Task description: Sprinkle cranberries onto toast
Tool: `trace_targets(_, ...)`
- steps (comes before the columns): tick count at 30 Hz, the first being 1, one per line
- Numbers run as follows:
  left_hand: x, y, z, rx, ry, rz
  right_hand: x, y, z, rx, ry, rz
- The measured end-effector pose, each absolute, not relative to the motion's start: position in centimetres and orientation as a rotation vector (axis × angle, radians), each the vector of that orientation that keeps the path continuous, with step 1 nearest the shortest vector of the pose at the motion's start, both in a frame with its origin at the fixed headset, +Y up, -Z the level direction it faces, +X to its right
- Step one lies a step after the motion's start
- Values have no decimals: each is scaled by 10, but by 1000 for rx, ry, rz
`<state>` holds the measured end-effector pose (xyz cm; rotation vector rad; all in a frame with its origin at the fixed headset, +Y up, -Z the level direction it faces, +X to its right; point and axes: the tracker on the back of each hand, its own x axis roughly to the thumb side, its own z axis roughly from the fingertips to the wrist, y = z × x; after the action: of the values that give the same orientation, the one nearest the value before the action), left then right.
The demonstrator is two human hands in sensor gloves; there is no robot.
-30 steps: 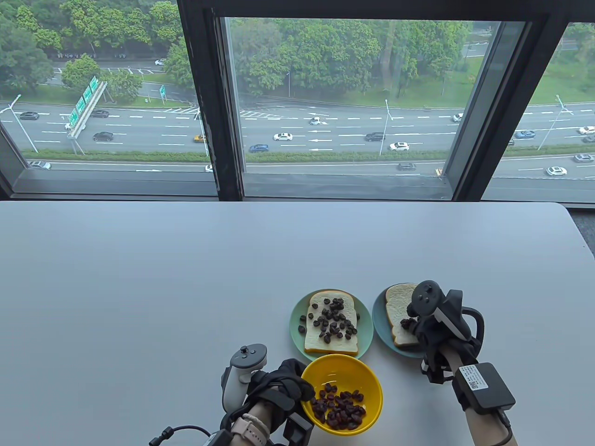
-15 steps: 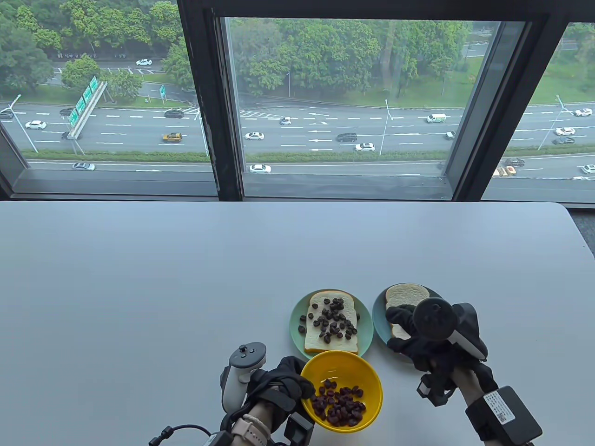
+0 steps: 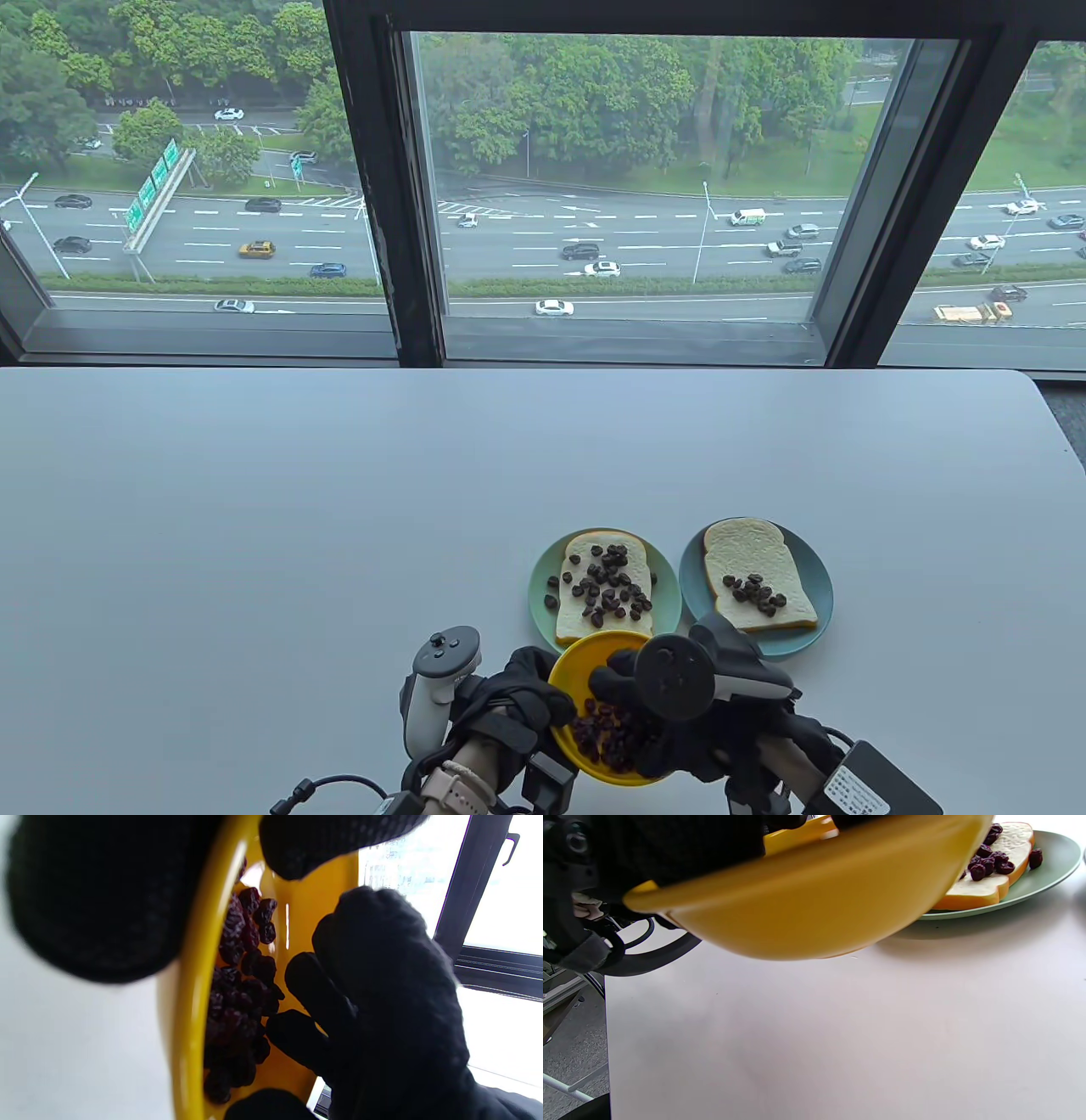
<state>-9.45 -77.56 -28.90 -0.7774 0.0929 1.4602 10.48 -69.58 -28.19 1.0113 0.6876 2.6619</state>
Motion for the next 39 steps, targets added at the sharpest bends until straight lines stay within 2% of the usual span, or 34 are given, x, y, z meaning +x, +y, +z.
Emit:
trace_targets(4,-89,-776,-287,-777,90,1474,91,-705,-280,1087,606,2809)
trace_targets(11,-86,-775,-282,-798,65,1475,68,-703,-273,1212,308,3009)
trace_targets(16,-82,-776,-283,-807,59,1463,74,-704,-273,1197,316,3022)
trace_targets(19,-84,-776,-284,-791,71,1472,78,-703,-273,1178,174,3006)
trace_targets(26,-87,-775,-286,-782,91,1407,92,-700,-275,1120,41,2867)
trace_targets(39,-97,-780,-291,-793,139,1460,128,-667,-316,780,156,2629)
